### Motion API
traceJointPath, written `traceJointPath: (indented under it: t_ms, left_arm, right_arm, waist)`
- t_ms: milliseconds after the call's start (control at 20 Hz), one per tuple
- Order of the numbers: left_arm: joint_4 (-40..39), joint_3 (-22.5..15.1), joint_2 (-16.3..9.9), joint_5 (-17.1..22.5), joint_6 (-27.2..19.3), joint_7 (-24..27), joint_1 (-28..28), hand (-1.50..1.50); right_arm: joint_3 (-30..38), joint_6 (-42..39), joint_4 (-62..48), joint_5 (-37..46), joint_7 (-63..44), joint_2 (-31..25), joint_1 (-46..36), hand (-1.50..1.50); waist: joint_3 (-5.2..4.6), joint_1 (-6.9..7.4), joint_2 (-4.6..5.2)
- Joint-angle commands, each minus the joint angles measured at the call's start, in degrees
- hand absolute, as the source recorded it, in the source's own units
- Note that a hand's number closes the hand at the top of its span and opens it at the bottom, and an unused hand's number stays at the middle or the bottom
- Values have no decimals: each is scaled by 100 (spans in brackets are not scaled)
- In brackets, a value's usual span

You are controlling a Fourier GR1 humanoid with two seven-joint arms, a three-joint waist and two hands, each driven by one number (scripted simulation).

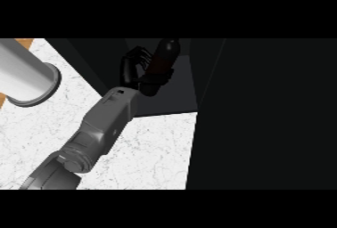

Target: Pick up the wine, place it into the cabinet and close the cabinet

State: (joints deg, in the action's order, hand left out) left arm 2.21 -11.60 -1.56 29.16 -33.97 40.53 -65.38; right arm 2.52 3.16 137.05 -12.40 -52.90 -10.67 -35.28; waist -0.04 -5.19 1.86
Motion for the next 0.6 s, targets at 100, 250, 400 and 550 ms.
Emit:
traceJointPath:
  t_ms: [100, 250, 400, 550]
  left_arm:
    - [64, 258, 77, 211, 245, 98, 212, 150]
    - [205, 541, 135, 482, 639, -42, 158, 150]
    - [189, 626, 152, 555, 1002, 10, 379, 150]
    - [290, 720, 154, 714, 1290, 15, 601, 150]
  right_arm:
    - [-157, 42, 262, 11, -62, 63, 49, -150]
    - [35, 16, -115, -113, 18, 2, -231, -150]
    - [-87, 113, 134, -103, -114, 104, -78, -150]
    - [-111, -48, 110, -176, 111, 123, 35, -150]
  waist:
    - [-16, -50, 35]
    - [-17, -12, 55]
    - [-16, -77, 41]
    - [-11, -142, 26]
